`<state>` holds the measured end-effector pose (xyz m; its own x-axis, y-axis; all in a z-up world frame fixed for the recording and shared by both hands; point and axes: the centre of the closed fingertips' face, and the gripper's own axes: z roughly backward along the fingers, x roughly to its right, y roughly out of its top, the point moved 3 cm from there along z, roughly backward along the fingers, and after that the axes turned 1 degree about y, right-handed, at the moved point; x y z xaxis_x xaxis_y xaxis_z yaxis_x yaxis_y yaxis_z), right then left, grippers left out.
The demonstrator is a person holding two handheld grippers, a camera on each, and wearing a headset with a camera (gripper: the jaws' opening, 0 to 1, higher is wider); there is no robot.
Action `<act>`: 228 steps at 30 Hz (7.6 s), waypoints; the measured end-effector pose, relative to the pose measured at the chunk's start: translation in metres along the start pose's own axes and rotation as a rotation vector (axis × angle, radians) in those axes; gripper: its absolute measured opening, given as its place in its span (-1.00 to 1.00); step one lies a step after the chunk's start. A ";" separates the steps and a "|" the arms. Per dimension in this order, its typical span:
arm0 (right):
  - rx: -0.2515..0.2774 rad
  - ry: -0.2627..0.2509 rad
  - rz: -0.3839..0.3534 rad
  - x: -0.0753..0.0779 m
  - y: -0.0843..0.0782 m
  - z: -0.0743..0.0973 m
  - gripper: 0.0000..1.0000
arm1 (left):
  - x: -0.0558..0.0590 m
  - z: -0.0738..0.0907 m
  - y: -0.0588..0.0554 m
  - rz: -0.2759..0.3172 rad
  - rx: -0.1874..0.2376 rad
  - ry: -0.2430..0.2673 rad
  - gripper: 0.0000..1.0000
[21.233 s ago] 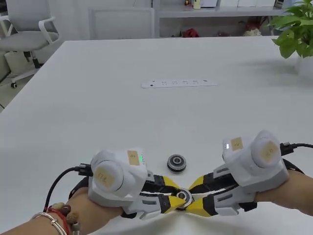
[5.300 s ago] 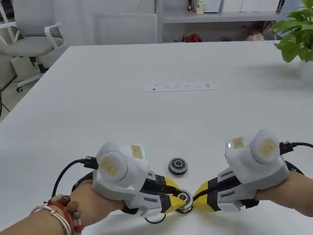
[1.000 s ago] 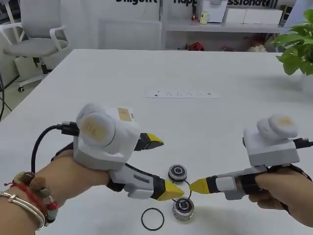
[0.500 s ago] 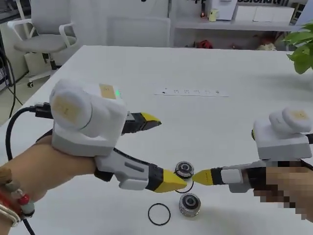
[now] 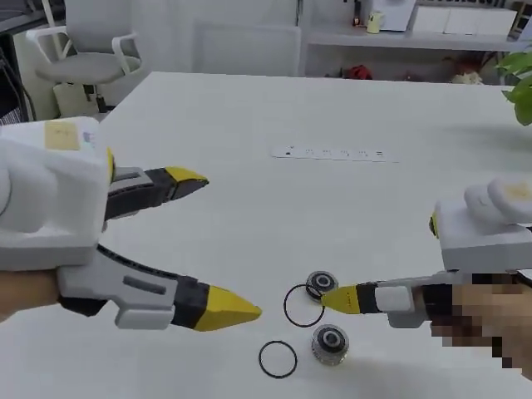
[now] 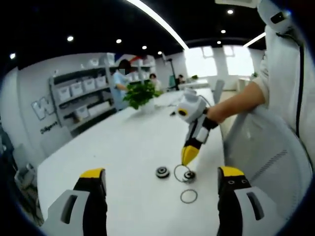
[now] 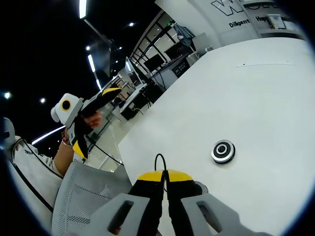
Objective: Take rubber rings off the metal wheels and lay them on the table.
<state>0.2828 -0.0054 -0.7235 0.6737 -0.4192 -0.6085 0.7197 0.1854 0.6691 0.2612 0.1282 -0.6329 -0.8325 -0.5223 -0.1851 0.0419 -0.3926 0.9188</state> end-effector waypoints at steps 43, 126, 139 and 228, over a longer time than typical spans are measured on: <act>-0.176 -0.019 0.096 -0.003 -0.052 -0.046 -1.00 | 0.022 0.031 -0.075 0.222 -0.076 0.071 0.97; 0.179 -0.224 0.147 0.047 0.039 0.020 -0.68 | 0.006 0.020 0.016 0.014 -0.028 -0.014 0.91; 0.171 -0.228 0.144 0.050 0.038 0.020 -0.69 | 0.001 0.006 0.033 -0.029 -0.001 -0.043 0.89; 0.164 -0.299 0.077 0.083 0.031 0.027 -0.74 | 0.005 -0.184 -0.074 0.106 -0.101 -0.150 -0.56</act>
<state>0.3567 -0.0584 -0.7420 0.6289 -0.6556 -0.4180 0.6157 0.0916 0.7826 0.3558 0.0151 -0.7662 -0.8932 -0.4488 -0.0280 0.1827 -0.4189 0.8895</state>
